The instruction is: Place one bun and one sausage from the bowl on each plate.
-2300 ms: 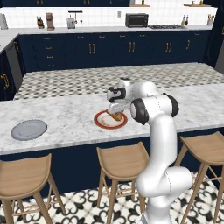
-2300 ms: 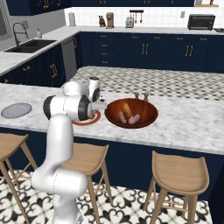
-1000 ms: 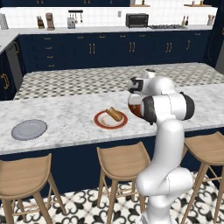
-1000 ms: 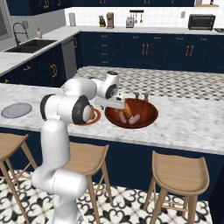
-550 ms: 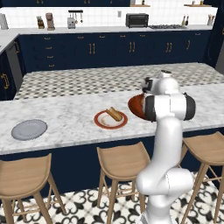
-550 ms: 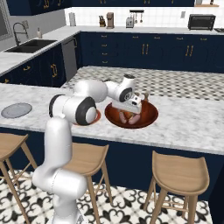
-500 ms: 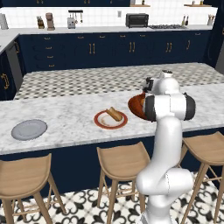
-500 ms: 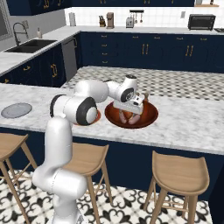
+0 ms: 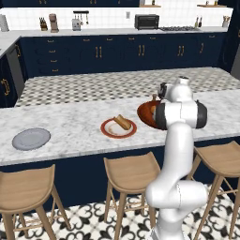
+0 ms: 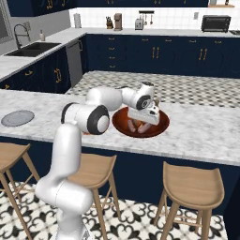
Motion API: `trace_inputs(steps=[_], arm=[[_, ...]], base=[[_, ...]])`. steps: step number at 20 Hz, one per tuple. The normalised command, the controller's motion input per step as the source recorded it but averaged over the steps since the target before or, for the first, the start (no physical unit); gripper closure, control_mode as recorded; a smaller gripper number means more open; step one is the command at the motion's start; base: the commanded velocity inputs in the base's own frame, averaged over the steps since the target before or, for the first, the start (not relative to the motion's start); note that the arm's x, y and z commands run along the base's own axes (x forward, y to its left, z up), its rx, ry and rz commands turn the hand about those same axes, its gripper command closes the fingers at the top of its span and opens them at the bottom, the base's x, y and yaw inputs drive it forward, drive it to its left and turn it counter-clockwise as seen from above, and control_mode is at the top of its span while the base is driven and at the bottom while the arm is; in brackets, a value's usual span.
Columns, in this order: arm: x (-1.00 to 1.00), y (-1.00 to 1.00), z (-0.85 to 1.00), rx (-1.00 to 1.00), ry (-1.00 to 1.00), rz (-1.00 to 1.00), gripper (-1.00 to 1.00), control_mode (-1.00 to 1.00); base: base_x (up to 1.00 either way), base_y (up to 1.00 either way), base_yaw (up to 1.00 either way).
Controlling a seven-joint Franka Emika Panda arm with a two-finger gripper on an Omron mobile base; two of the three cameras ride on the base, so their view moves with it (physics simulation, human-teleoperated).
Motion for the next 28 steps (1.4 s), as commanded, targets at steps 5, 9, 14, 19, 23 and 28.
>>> trace_inputs(steps=[5, 9, 14, 19, 23, 28], arm=[[0.00, -0.21, -0.30, 0.00, 0.00, 0.00, -1.00, -1.00], [0.00, 0.00, -0.07, 0.00, 0.00, 0.00, -1.00, -1.00], [0.00, 0.00, -0.14, 0.00, 0.00, 0.00, -1.00, -1.00], [0.00, 0.00, -0.19, 0.00, 0.00, 0.00, -1.00, -1.00], [0.00, 0.00, 0.00, 0.00, 0.00, 0.00, 1.00, -1.00], [0.00, 0.00, 0.00, 0.00, 0.00, 0.00, 1.00, -1.00]], base=[[0.00, 0.00, 0.00], [0.00, 0.00, 0.00], [0.00, 0.00, 0.00], [0.00, 0.00, 0.00], [0.00, 0.00, 0.00], [0.00, 0.00, 0.00]])
